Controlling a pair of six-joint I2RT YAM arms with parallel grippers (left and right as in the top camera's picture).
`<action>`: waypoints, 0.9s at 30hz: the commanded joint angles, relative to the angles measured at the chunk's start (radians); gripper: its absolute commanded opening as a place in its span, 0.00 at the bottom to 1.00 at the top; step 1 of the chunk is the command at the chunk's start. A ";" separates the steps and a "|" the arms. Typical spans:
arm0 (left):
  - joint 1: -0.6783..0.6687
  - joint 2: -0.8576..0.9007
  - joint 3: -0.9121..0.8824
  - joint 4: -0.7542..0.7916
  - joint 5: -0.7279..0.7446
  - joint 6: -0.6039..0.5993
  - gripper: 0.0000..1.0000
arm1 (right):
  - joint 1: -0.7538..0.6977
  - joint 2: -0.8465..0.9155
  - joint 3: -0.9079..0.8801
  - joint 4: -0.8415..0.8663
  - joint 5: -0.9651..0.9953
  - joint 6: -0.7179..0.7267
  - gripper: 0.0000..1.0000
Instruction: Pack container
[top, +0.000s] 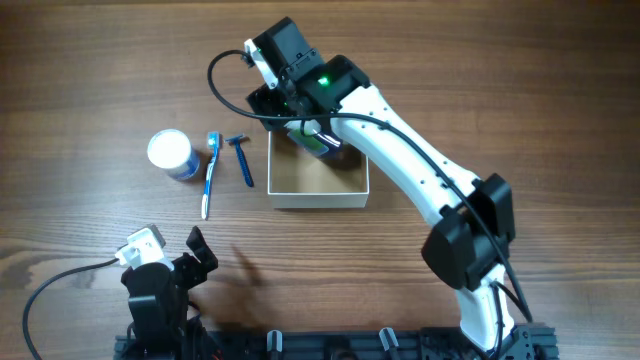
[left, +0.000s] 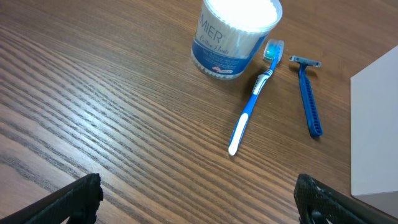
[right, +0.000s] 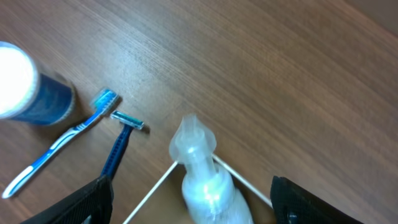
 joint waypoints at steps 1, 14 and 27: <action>0.003 -0.009 -0.012 0.002 0.008 0.013 1.00 | -0.003 0.037 0.021 0.040 0.022 -0.047 0.82; 0.003 -0.009 -0.012 0.002 0.009 0.013 1.00 | -0.008 0.104 0.021 0.073 0.006 -0.043 0.71; 0.003 -0.009 -0.012 0.002 0.008 0.013 1.00 | -0.021 0.161 0.020 0.115 -0.019 -0.042 0.66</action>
